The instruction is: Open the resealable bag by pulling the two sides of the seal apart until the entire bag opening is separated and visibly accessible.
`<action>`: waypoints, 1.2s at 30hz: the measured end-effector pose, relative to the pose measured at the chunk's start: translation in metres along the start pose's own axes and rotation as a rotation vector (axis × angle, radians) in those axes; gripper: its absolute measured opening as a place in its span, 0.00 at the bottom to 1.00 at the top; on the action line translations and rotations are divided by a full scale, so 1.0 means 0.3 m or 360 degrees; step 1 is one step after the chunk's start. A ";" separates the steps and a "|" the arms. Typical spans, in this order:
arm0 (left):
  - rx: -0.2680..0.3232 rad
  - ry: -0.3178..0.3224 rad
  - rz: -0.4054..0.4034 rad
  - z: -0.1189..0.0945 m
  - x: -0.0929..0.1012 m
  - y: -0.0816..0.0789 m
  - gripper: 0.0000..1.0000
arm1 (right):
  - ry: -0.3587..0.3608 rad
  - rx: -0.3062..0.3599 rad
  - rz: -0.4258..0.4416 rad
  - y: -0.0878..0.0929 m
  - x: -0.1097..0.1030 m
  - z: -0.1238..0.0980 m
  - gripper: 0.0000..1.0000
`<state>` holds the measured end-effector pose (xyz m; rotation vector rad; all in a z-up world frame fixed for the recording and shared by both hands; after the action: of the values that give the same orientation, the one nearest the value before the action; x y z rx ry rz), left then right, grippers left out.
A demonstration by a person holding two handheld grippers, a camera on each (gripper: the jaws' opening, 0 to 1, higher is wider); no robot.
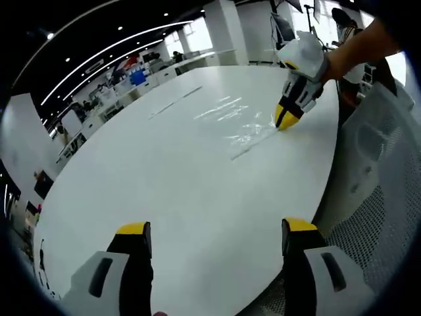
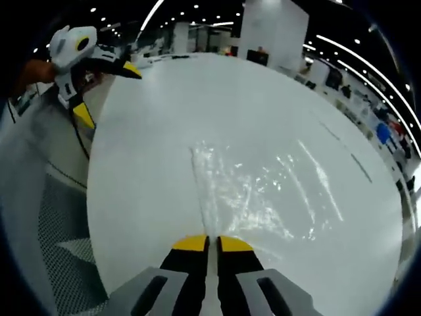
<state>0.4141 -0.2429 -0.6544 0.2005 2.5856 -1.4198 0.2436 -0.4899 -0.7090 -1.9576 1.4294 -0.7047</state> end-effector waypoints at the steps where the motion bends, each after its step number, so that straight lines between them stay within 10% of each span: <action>1: 0.0002 0.0003 0.0014 0.005 -0.003 -0.006 0.80 | -0.0005 -0.0005 -0.0018 -0.001 -0.001 0.000 0.00; 36: 0.0134 0.0317 0.0373 0.153 0.040 -0.122 0.70 | -0.0263 0.0167 -0.0254 -0.081 -0.086 -0.077 0.00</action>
<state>0.3994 -0.3009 -0.6512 0.6661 2.5488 -1.4888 0.2352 -0.4633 -0.6770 -2.0125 1.1257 -0.6572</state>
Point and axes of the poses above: the point that each gripper's makers call its tool centre point, and the gripper's own axes: z roughly forward along the fingers, x roughly to its right, y roughly out of its underside, the point moved 9 cm from there along -z, roughly backward along the fingers, and after that the axes turned 12 degrees about x, right-handed, at the moved point
